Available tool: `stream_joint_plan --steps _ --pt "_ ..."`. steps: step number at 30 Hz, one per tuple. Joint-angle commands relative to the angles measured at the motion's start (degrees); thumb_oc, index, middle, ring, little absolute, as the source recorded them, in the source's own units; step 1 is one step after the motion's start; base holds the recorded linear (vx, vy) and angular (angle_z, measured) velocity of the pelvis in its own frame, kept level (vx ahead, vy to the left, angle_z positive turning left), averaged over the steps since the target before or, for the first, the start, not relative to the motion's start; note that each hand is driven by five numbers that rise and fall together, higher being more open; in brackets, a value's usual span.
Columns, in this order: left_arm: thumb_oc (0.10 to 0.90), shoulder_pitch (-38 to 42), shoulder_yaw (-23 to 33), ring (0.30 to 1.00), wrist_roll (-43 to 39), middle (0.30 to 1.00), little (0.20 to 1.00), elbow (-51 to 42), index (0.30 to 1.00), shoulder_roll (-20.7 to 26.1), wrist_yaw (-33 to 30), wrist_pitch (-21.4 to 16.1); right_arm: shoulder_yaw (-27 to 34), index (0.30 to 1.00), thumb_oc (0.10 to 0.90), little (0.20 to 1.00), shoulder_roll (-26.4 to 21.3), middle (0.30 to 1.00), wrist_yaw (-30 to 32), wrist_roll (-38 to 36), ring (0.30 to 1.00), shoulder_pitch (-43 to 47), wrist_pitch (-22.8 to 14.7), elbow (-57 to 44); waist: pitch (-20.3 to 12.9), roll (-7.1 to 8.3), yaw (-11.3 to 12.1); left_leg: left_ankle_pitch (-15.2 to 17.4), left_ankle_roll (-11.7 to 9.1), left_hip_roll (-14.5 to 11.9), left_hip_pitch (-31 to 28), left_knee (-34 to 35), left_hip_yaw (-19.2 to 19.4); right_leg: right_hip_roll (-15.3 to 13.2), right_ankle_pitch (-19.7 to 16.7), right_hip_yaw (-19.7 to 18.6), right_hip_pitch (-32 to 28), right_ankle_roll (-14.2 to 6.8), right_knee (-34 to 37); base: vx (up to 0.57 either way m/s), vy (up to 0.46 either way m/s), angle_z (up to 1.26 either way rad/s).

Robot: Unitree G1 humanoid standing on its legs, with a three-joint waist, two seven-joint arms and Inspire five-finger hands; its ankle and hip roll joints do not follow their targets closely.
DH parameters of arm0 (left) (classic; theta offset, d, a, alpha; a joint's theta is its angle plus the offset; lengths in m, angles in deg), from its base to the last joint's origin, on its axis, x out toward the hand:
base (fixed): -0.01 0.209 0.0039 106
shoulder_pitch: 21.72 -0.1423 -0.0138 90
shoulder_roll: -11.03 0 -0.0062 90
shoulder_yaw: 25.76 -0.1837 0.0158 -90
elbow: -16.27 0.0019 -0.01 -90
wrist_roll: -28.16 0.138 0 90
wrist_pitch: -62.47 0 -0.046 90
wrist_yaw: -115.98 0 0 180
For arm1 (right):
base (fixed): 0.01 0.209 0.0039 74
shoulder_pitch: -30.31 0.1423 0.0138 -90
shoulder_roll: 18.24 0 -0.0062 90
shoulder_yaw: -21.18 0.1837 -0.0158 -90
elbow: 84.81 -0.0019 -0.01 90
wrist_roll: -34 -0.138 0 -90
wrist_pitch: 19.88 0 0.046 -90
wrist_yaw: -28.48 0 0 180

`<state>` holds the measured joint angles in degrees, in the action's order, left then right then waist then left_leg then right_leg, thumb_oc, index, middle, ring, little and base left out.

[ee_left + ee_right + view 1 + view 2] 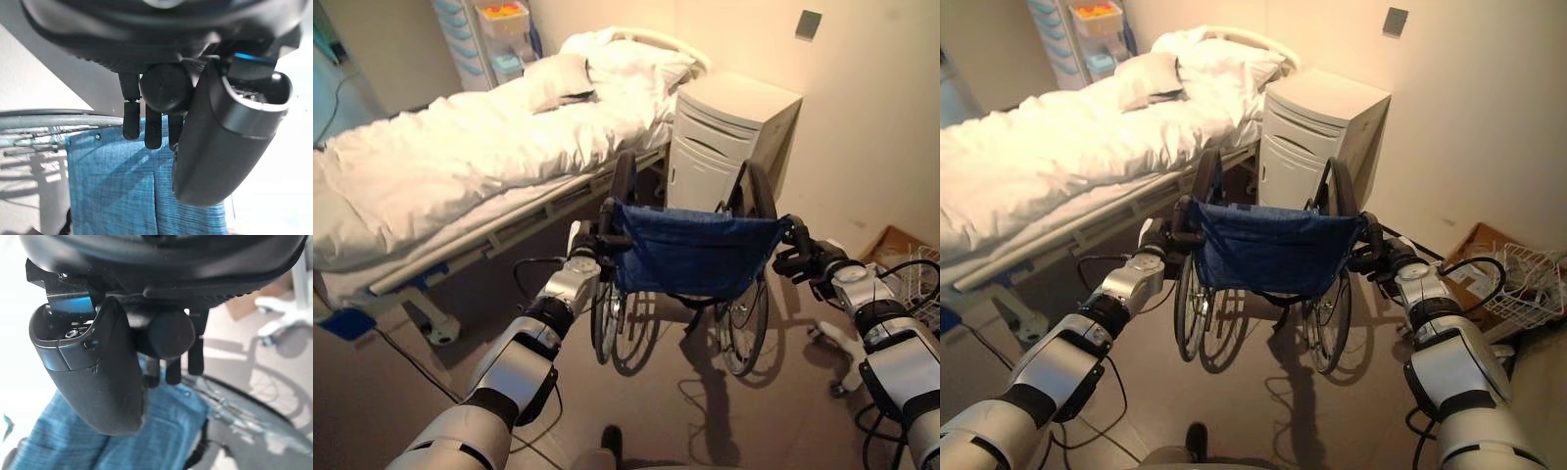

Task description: Push the wheelchair next to the bed

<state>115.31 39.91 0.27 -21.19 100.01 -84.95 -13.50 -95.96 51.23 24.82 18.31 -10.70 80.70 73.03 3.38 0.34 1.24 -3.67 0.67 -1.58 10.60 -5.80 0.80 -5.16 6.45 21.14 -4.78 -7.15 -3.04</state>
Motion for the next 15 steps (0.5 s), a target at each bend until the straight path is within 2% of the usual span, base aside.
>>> stream_joint_plan --steps 1,6,7,8,10,12,13,14,15 --pt "0.400 -1.04 -0.38 0.300 5.75 0.300 0.300 10.02 0.300 9.76 -1.12 0.97 -7.52 0.300 0.400 0.300 9.03 0.300 -3.01 6.20 0.300 4.74 -8.31 -4.89 7.13 1.04 4.57 0.28 -3.34 0.04 -3.51 5.44 -0.95 -7.66 -4.58 -8.68 -0.11 -4.29 -0.23 0.12 0.073 0.31" --pt "0.400 -0.64 -0.96 0.300 6.47 0.300 0.300 9.18 0.300 9.95 -0.67 1.24 -6.91 0.300 0.400 0.300 9.47 0.300 -2.18 6.10 0.300 4.66 -7.00 -4.51 6.72 0.95 4.95 0.88 -2.46 0.87 -3.05 5.14 -0.50 -8.41 -4.77 -8.76 -0.31 -4.29 -1.75 0.07 0.068 -0.02" --pt "0.400 -0.75 -1.04 0.300 6.45 0.300 0.300 8.85 0.300 9.99 -0.65 1.53 -6.72 0.300 0.400 0.300 9.56 0.300 -2.05 6.45 0.300 4.38 -6.89 -4.42 6.60 0.90 4.99 1.13 -2.02 1.36 -2.92 4.99 -0.32 -8.57 -4.99 -9.10 -0.15 -4.25 -3.15 0.07 0.159 -0.13" --pt "0.400 -0.71 -1.06 0.300 6.40 0.300 0.300 8.76 0.300 10.22 -0.78 1.79 -6.59 0.300 0.400 0.300 9.49 0.300 -1.71 6.39 0.300 3.97 -7.15 -4.40 6.53 0.85 5.04 1.46 -1.29 2.06 -2.54 4.64 0.40 -8.20 -5.51 -9.21 0.18 -4.03 -7.80 0.06 0.153 -0.03" --pt "0.400 -1.17 -0.93 0.300 5.86 0.300 0.300 8.11 0.300 10.60 -1.54 2.35 -6.50 0.300 0.400 0.300 9.16 0.300 -2.01 5.95 0.300 3.43 -7.75 -4.79 6.54 0.91 5.14 1.81 -1.04 2.33 -2.74 4.25 1.89 -8.04 -6.14 -7.89 1.29 -3.78 -11.47 0.05 0.106 0.02" --pt "0.400 -2.22 -0.38 0.300 5.73 0.300 0.300 7.28 0.300 10.85 -2.00 2.81 -6.24 0.300 0.400 0.300 8.90 0.300 -3.19 6.14 0.300 2.79 -8.01 -5.19 6.64 0.81 4.69 2.20 -1.21 2.04 -3.99 4.34 2.55 -7.04 -5.55 -7.34 3.13 -3.43 -11.17 0.10 0.025 -0.04" --pt "0.400 -3.12 -0.02 0.300 5.54 0.300 0.300 6.87 0.300 10.68 -2.36 2.94 -6.24 0.300 0.400 0.300 8.92 0.300 -3.84 6.86 0.300 2.26 -8.39 -5.32 6.73 0.56 3.87 2.10 -1.66 1.56 -5.60 4.99 2.38 -5.98 -5.57 -7.75 5.05 -2.97 -8.42 0.15 -0.073 -0.06" --pt "0.400 -4.06 0.39 0.300 5.46 0.300 0.300 6.74 0.300 10.30 -2.60 2.49 -6.47 0.300 0.400 0.300 8.66 0.300 -4.15 7.06 0.300 1.89 -8.58 -5.41 7.12 0.47 2.41 2.42 -2.06 1.49 -7.82 6.04 1.86 -4.75 -7.38 -9.22 7.54 -2.69 -4.02 0.13 -0.088 -0.02" --pt "0.400 -4.35 0.45 0.300 5.39 0.300 0.300 6.68 0.300 10.23 -2.54 2.22 -6.47 0.300 0.400 0.300 8.52 0.300 -4.13 6.95 0.300 1.73 -8.46 -5.57 7.30 0.41 1.95 2.69 -1.99 1.62 -8.31 6.14 1.64 -4.21 -7.79 -9.86 8.43 -2.58 -3.58 0.09 -0.096 0.05"
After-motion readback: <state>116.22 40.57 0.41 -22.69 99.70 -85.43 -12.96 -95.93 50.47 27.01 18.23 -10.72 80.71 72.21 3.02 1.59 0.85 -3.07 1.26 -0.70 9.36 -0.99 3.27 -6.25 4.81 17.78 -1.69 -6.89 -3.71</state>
